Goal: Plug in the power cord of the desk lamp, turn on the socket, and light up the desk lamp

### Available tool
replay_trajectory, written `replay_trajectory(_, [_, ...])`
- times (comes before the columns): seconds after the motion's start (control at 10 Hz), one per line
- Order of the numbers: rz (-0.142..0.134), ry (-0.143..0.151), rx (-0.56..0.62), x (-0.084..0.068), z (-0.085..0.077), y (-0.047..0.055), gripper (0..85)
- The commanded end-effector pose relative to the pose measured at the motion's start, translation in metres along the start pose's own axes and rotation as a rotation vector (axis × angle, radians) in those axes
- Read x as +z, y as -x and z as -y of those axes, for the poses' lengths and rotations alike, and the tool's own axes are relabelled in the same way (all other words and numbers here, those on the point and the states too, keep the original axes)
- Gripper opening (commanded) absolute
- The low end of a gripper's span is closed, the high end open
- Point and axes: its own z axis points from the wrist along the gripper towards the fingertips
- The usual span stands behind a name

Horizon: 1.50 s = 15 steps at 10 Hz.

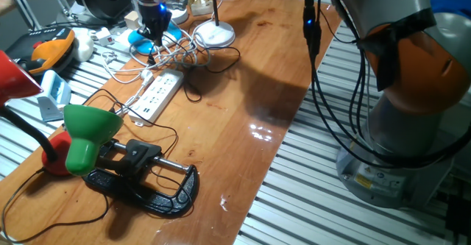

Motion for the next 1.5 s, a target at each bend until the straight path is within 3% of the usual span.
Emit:
replay_trajectory(0.0, [0.001,-0.011,0.0,-0.001,-0.002,0.0,0.0])
replay_trajectory(0.1, [-0.008,0.008,0.003,-0.002,-0.001,0.001,0.0])
replay_trajectory(0.2, [-0.008,-0.014,0.006,0.001,-0.006,-0.002,0.0])
replay_trajectory(0.3, [-0.012,-0.011,0.003,0.005,-0.007,-0.006,0.0])
replay_trajectory(0.4, [-0.001,0.001,0.005,0.01,-0.008,-0.009,0.0])
replay_trajectory(0.5, [0.032,0.0,0.002,0.014,-0.01,-0.011,0.0])
replay_trajectory(0.7, [0.053,0.012,0.001,0.018,-0.011,-0.01,0.0])
replay_trajectory(0.9, [0.083,0.009,-0.025,0.02,-0.013,-0.01,0.0])
replay_trajectory(1.0, [0.091,-0.01,-0.06,0.02,-0.015,-0.01,0.0])
replay_trajectory(1.2, [0.119,-0.011,-0.07,0.019,-0.015,-0.01,34.0])
replay_trajectory(1.3, [0.133,-0.013,-0.073,0.019,-0.015,-0.009,34.0])
replay_trajectory(1.4, [0.142,-0.01,-0.068,0.019,-0.015,-0.009,51.0])
